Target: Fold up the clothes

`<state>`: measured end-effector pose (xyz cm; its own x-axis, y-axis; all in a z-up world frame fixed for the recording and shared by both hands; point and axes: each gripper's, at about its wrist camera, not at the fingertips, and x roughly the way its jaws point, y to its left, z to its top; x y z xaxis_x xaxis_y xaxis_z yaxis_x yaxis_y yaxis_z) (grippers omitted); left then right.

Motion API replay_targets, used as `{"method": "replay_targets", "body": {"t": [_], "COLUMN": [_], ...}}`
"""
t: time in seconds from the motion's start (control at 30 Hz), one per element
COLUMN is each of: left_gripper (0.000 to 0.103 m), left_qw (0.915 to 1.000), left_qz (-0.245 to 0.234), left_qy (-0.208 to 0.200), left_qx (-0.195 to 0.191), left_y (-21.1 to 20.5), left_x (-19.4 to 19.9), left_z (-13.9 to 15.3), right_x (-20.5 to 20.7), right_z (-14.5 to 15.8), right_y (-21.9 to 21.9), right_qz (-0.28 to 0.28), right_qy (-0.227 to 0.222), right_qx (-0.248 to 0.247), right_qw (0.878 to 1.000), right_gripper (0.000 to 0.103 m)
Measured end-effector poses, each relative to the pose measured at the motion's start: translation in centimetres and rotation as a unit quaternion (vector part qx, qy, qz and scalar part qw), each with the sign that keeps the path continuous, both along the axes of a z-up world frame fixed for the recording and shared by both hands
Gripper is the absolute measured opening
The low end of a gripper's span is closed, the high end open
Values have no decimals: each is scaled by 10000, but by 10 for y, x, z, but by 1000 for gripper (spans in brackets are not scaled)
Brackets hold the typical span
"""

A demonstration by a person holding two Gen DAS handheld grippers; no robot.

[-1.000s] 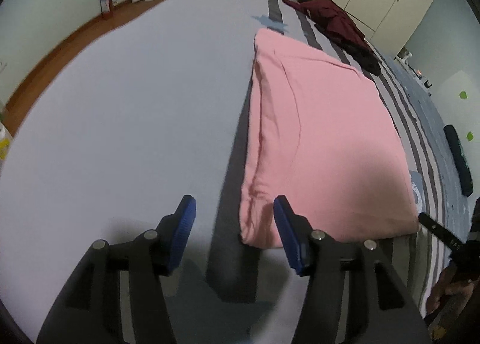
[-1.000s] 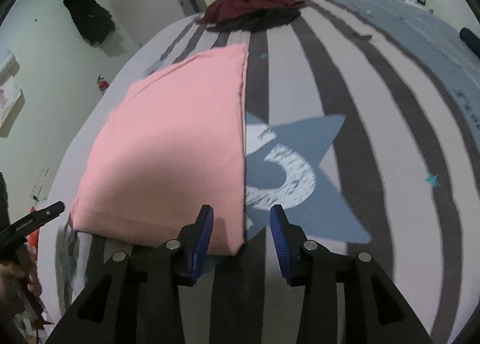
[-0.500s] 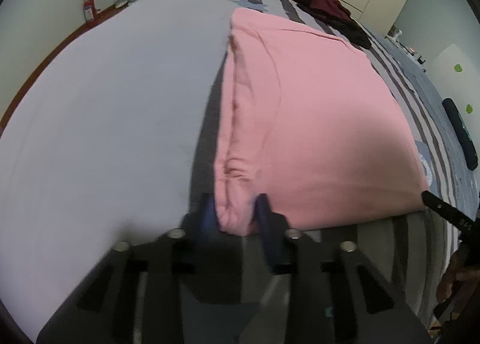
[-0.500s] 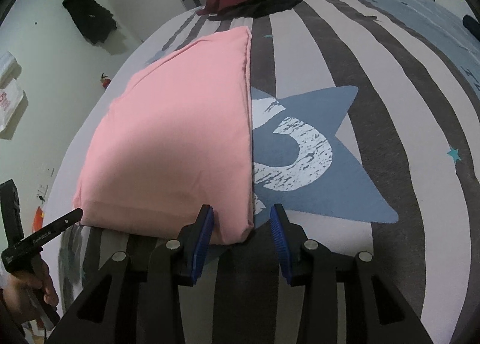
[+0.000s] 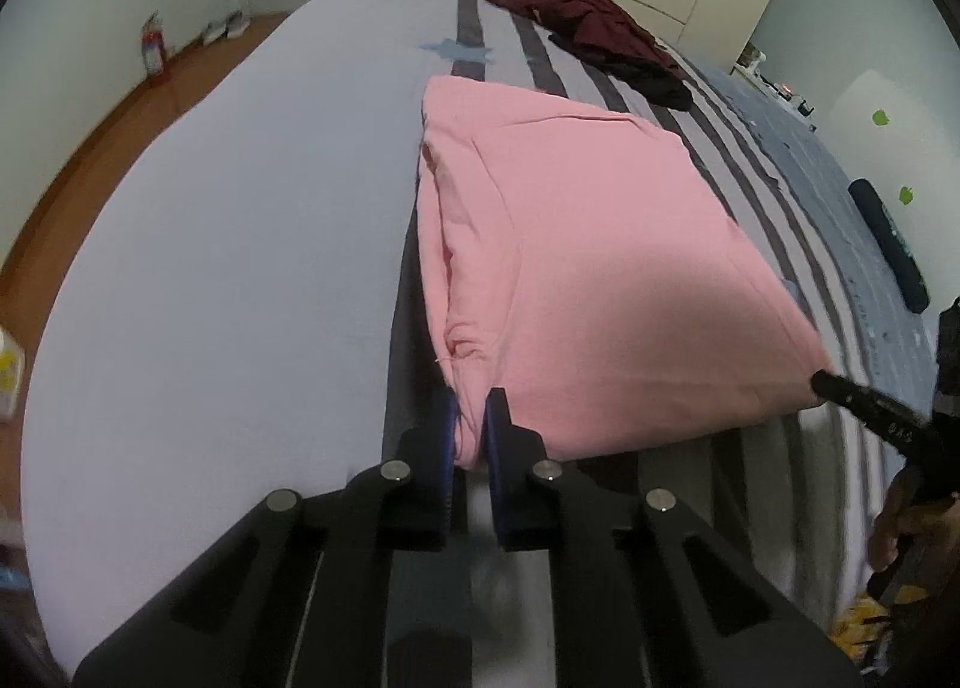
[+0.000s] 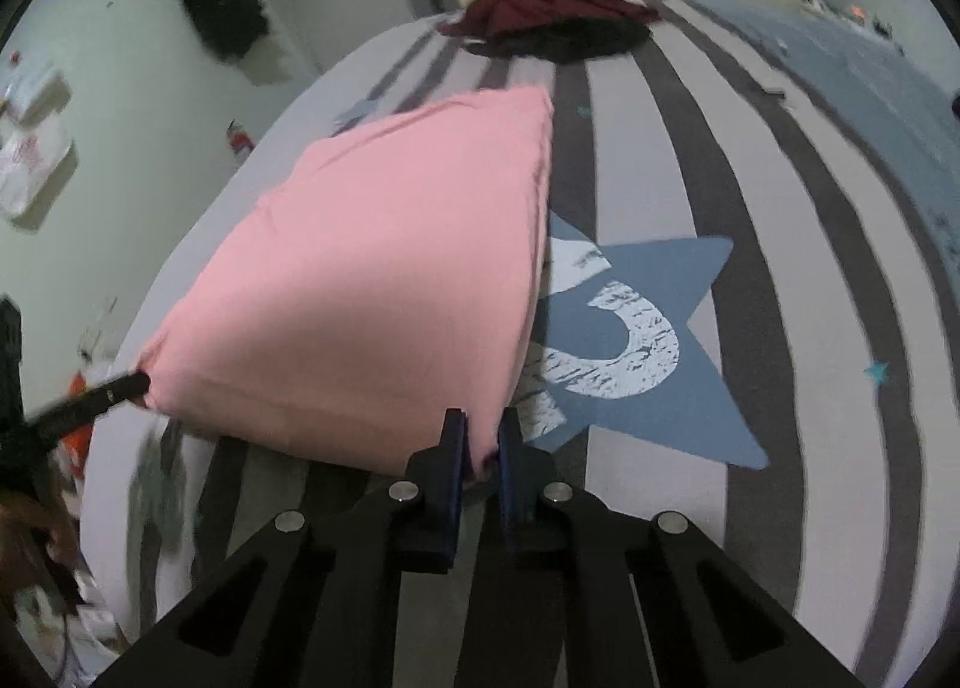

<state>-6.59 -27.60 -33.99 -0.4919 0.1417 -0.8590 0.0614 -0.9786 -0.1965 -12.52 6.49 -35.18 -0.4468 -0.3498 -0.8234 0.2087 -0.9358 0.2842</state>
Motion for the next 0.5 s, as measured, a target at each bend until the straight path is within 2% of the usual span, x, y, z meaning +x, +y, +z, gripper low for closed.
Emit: {"method": "replay_targets", "body": {"t": [0.07,0.2,0.3,0.4,0.5], "left_gripper": [7,7,7,7,7], "left_qw": [9998,9969,9956,9963,9973], "left_qz": [-33,198,444,600,664], "left_qy": [-218,-755,-812,-563,-243], "left_qx": [-5,26,136,252,215], "left_y": [0,-5,-10,-16,-18], "left_x": [20,50,45,32,7], "left_z": [0,-29,-31,0,49], "right_x": [14,54,64,54,41], "right_z": [2,-12,-15,10,48], "right_y": [1,2,2,-2,-8], "right_qz": [23,93,-14,-81,4], "right_qy": [-195,-777,-947,-806,-438], "right_qx": [-44,-32,-83,-143,-93], "right_qw": [9998,9969,9955,9966,9990], "right_gripper": [9,9,9,9,9]}}
